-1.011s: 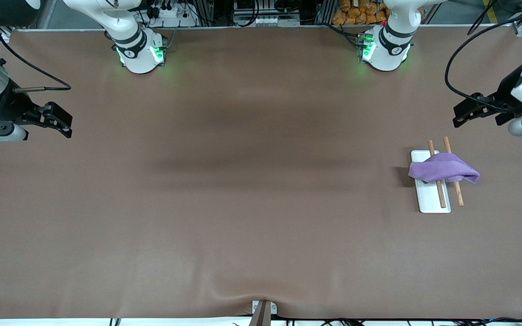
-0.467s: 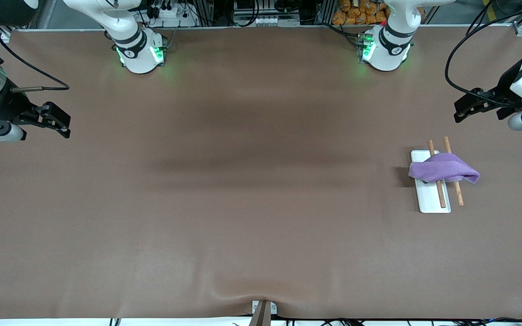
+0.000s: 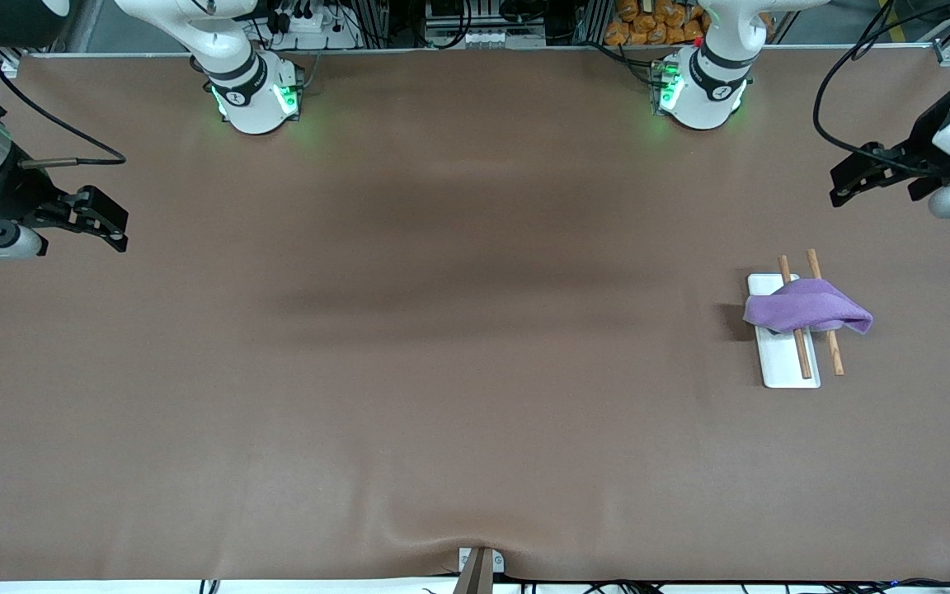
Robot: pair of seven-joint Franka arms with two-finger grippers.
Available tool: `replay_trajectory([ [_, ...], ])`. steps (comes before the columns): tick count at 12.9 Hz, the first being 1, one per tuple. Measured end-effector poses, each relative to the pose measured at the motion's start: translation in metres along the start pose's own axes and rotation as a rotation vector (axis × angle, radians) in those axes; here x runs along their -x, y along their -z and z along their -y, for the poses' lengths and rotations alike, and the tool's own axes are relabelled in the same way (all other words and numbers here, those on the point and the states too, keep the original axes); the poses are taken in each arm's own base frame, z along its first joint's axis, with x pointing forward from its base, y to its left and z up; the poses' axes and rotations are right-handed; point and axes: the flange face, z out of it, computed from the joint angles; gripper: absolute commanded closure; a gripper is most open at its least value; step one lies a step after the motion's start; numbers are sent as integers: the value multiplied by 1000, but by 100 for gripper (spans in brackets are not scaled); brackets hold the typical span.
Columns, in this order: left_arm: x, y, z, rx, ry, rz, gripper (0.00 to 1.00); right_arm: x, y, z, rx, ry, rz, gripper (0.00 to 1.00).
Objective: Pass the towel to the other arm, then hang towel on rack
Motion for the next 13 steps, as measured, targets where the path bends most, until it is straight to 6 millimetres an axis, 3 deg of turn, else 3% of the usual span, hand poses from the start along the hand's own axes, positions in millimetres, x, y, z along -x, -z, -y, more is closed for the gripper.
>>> replay_trajectory([
  [4,5,2,12,-1,18,-2,0,0,0,0,0,0,1,0],
  [13,17,0,8,-7,-5,3,0,0,-1,-6,1,-11,4,0],
])
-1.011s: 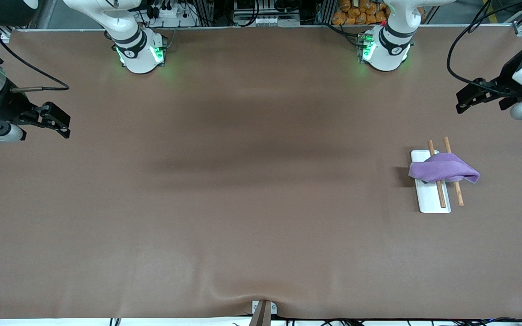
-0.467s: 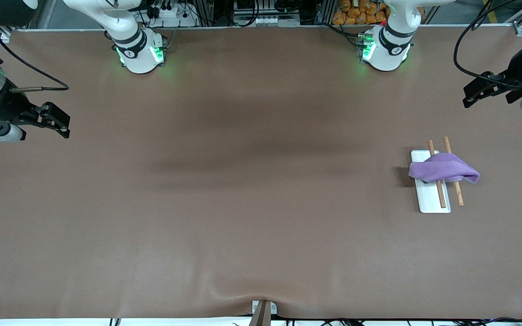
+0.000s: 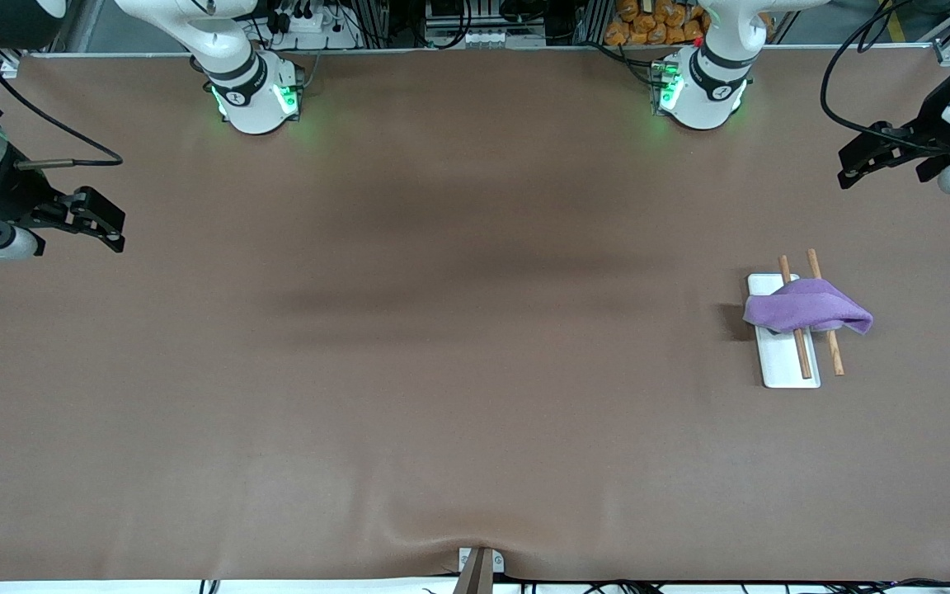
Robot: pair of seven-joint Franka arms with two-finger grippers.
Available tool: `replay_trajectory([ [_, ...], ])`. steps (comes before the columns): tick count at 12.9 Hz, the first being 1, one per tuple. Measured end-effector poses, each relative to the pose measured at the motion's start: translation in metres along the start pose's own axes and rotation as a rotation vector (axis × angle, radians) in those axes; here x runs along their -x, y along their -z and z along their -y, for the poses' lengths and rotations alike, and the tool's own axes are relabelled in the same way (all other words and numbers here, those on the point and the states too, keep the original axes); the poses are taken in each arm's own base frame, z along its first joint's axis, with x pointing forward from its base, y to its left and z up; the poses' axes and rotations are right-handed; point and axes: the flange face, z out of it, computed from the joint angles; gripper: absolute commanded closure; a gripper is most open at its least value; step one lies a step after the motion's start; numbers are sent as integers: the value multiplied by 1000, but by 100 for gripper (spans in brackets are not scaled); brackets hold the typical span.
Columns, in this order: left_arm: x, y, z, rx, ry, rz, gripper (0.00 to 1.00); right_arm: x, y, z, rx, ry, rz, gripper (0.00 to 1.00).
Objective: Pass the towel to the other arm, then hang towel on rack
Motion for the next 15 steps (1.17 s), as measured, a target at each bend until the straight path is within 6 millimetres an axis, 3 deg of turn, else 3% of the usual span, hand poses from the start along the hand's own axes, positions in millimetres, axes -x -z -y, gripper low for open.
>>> replay_trajectory([
  [15,-3,-4,-8,1,-20,-6,0,0,-1,-2,0,-4,6,0],
])
